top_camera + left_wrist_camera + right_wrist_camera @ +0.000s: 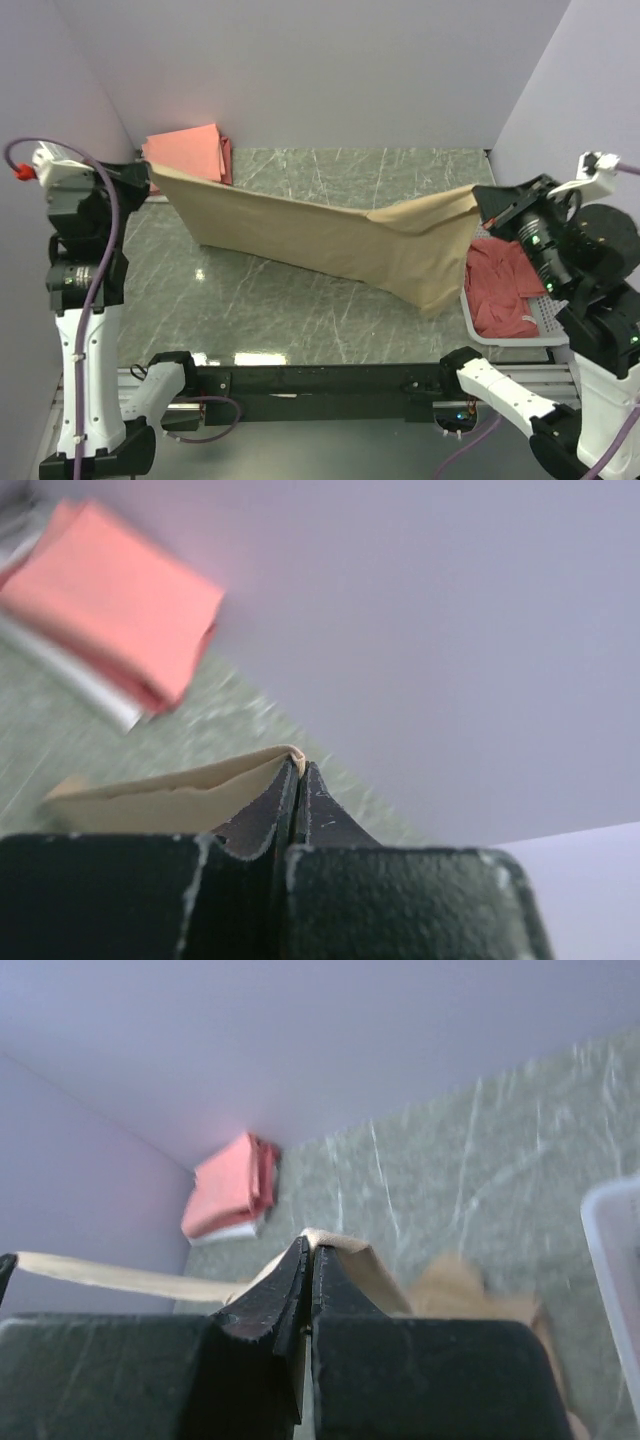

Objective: Fold and stack the t-shirts
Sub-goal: Flatten the tshirt out

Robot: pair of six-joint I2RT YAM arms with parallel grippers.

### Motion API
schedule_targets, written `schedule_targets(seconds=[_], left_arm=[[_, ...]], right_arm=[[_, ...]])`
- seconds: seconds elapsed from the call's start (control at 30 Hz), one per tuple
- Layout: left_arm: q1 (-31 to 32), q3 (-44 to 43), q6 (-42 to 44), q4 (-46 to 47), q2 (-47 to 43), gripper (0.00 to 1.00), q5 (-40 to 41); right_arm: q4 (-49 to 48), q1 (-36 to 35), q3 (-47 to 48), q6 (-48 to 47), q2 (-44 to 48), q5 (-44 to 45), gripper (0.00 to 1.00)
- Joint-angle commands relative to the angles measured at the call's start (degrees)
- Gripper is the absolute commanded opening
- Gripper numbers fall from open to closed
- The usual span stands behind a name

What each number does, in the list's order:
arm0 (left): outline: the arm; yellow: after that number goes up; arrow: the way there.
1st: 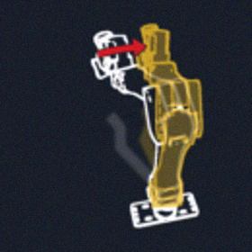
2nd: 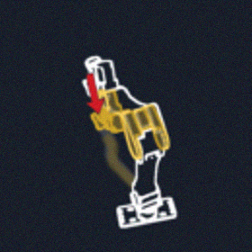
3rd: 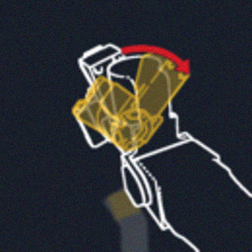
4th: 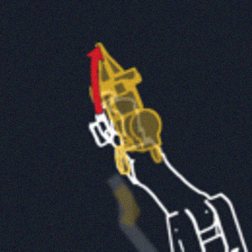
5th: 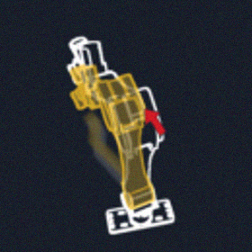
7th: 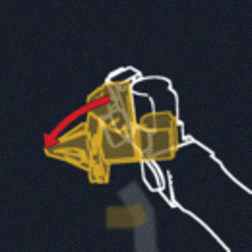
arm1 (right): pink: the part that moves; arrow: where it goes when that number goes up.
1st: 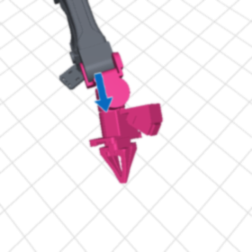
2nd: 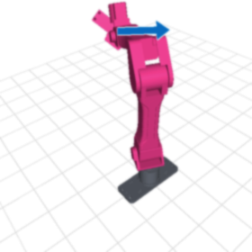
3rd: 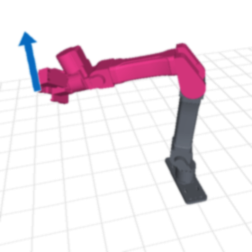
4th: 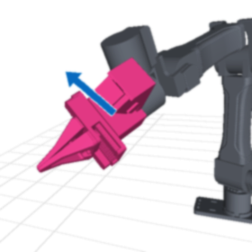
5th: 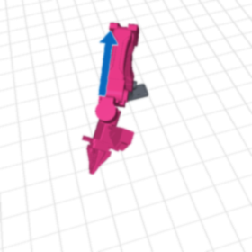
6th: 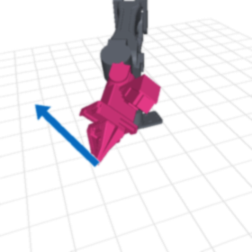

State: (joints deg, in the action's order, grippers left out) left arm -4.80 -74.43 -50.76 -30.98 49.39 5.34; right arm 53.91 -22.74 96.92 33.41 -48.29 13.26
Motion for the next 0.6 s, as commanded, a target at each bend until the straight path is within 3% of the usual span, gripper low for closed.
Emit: schedule_targets(seconds=[0.0, 0.17, 0.37, 0.57], left_arm=[[-0.2, -9.4, 3.2, 1.4, 0.3, 0.01, -1.4], [-0.2, -19.1, 3.7, 1.1, 0.1, 0.01, -2.7], [-0.3, -25.1, 3.0, 2.5, 4.3, 0.01, -3.1], [-0.2, -24.9, 0.7, 10.4, 11.6, 0.01, -3.9]], right_arm=[[-3.6, -0.4, 9.9, -5.4, -0.8, 2.7, 0.00], [-4.3, -0.4, 19.9, -8.9, -1.1, 3.5, 0.00], [-9.6, -0.4, 21.7, -10.9, -1.6, 4.1, 0.00], [-19.0, -0.3, 20.8, -13.8, -10.1, 5.3, 0.00]])
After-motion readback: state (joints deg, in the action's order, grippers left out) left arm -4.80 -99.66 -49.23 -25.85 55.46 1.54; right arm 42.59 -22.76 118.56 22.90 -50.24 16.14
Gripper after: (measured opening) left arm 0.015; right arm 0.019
